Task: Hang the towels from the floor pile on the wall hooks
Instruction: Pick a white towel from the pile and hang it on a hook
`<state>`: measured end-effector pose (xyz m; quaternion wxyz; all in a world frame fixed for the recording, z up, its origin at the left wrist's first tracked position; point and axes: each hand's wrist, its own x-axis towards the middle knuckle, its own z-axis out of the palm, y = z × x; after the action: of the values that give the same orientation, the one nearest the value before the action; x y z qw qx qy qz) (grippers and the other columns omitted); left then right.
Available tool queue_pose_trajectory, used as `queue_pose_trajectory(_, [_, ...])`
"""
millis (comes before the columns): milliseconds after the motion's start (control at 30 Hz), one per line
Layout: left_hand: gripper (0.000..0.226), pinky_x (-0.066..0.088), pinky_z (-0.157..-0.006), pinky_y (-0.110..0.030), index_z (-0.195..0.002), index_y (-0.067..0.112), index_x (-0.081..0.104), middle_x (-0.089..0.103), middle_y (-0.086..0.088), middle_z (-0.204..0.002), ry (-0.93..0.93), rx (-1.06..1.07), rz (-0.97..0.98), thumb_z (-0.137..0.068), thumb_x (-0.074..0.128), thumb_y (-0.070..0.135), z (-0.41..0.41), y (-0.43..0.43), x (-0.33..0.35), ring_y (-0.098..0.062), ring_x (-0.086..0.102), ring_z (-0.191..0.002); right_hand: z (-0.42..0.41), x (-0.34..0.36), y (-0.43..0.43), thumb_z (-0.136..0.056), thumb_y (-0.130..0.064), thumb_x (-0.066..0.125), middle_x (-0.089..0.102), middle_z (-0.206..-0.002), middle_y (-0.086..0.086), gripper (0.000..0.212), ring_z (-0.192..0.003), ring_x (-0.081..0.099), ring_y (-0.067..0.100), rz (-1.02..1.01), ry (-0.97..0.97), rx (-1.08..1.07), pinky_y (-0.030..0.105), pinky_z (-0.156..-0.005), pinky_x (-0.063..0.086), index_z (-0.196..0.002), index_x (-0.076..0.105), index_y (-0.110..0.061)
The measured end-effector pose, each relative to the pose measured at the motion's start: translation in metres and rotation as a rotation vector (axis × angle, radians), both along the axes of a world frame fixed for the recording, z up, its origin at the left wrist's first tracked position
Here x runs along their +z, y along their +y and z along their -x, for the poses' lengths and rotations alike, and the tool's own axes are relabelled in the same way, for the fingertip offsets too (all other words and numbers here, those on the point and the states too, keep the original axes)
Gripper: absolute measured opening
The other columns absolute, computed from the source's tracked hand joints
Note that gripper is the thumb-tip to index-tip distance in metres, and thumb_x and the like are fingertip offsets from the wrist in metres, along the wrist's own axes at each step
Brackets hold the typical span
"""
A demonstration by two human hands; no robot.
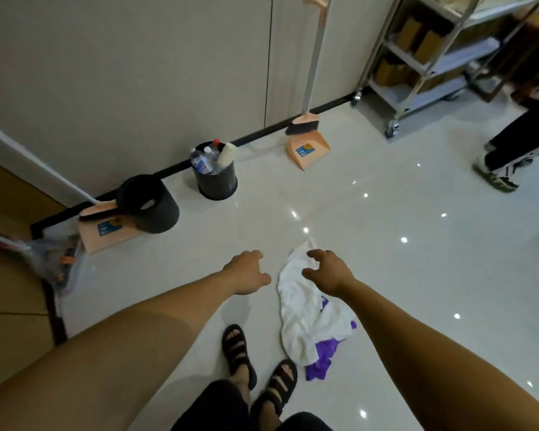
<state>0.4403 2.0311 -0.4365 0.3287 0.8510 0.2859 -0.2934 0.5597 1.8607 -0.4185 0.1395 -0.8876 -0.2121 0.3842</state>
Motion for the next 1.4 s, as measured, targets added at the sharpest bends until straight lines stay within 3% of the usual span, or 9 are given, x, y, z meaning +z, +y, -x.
queue_pose_trajectory(200, [0.072,0.036,-0.105,-0.036,-0.15,0.016,0.023,0.031,-0.008,-0.152,0.128,-0.067,0.057,-0.09,0.054,0.041,-0.035,-0.028,-0.096,-0.027,0.037,-0.134,-0.008,-0.094,-0.053,-0.088,-0.034,0.059,0.046,-0.141,0.006,0.057,-0.121,0.051,0.024,0.087,0.137,-0.163,0.033,-0.097,0.045,-0.141,0.044,-0.019])
queue_pose_trajectory(467, [0.068,0.037,-0.103,-0.038,-0.149,0.016,0.023,0.033,-0.007,-0.15,0.298,-0.168,0.068,-0.09,0.05,0.039,-0.042,-0.081,-0.279,-0.026,0.037,-0.133,0.007,-0.284,-0.096,-0.09,-0.032,0.055,0.047,-0.142,0.006,0.056,-0.124,0.051,0.025,0.155,0.261,-0.347,0.035,-0.1,0.044,-0.143,0.042,-0.018])
queue_pose_trajectory(733, [0.07,0.032,-0.107,-0.036,-0.15,0.018,0.021,0.028,-0.004,-0.153,0.315,-0.187,0.061,-0.09,0.05,0.04,-0.027,-0.12,-0.463,-0.023,0.033,-0.136,0.05,-0.486,-0.144,-0.09,-0.027,0.053,0.046,-0.137,0.009,0.055,-0.122,0.047,0.027,0.248,0.282,-0.488,0.036,-0.096,0.042,-0.142,0.039,-0.016])
queue_pose_trajectory(933, [0.069,0.031,-0.106,-0.036,-0.149,0.016,0.023,0.028,-0.006,-0.152,0.305,-0.217,0.092,-0.091,0.05,0.041,-0.017,-0.139,-0.559,-0.024,0.033,-0.134,0.076,-0.592,-0.158,-0.091,-0.026,0.053,0.045,-0.132,0.01,0.053,-0.117,0.047,0.028,0.272,0.232,-0.558,0.037,-0.092,0.043,-0.14,0.038,-0.014])
queue_pose_trajectory(1133, [0.05,0.034,-0.082,-0.027,-0.13,0.013,0.043,0.043,-0.008,-0.136,0.221,-0.19,0.138,-0.086,0.056,0.033,-0.017,-0.151,-0.566,-0.024,0.047,-0.116,0.083,-0.603,-0.157,-0.092,-0.02,0.042,0.061,-0.092,0.005,0.021,-0.088,0.056,0.025,0.275,0.09,-0.589,0.037,-0.075,0.052,-0.104,0.057,-0.012])
queue_pose_trajectory(1200, [0.061,0.035,-0.088,-0.027,-0.138,0.016,0.037,0.039,-0.006,-0.142,0.194,-0.199,0.177,-0.085,0.059,0.035,-0.022,-0.148,-0.542,-0.022,0.044,-0.123,0.077,-0.576,-0.154,-0.091,-0.022,0.045,0.058,-0.082,-0.002,0.023,-0.076,0.054,0.018,0.131,0.086,-0.646,0.029,-0.065,0.047,-0.105,0.06,-0.013])
queue_pose_trajectory(1267, [0.075,0.033,-0.099,-0.027,-0.148,0.022,0.024,0.032,-0.003,-0.149,0.158,-0.219,0.216,-0.085,0.063,0.035,-0.032,-0.142,-0.504,-0.02,0.038,-0.131,0.064,-0.535,-0.148,-0.088,-0.026,0.046,0.055,-0.073,-0.011,0.016,-0.068,0.052,0.011,-0.034,0.109,-0.684,0.022,-0.056,0.037,-0.09,0.059,-0.018])
queue_pose_trajectory(1333, [0.082,0.035,-0.102,-0.028,-0.15,0.031,0.018,0.03,0.0,-0.15,0.085,-0.261,0.218,-0.084,0.066,0.032,-0.046,-0.136,-0.459,-0.018,0.038,-0.131,0.046,-0.487,-0.142,-0.088,-0.026,0.045,0.054,-0.077,-0.012,0.018,-0.074,0.053,0.013,-0.182,0.156,-0.686,0.019,-0.061,0.037,-0.075,0.056,-0.02])
queue_pose_trajectory(1400, [0.087,0.038,-0.1,-0.029,-0.149,0.04,0.014,0.029,0.003,-0.151,-0.01,-0.33,0.215,-0.082,0.068,0.029,-0.064,-0.13,-0.409,-0.016,0.038,-0.129,0.025,-0.434,-0.133,-0.091,-0.017,0.047,0.06,-0.089,-0.004,0.019,-0.085,0.055,0.017,-0.32,0.206,-0.724,0.025,-0.075,0.045,-0.082,0.063,-0.015])
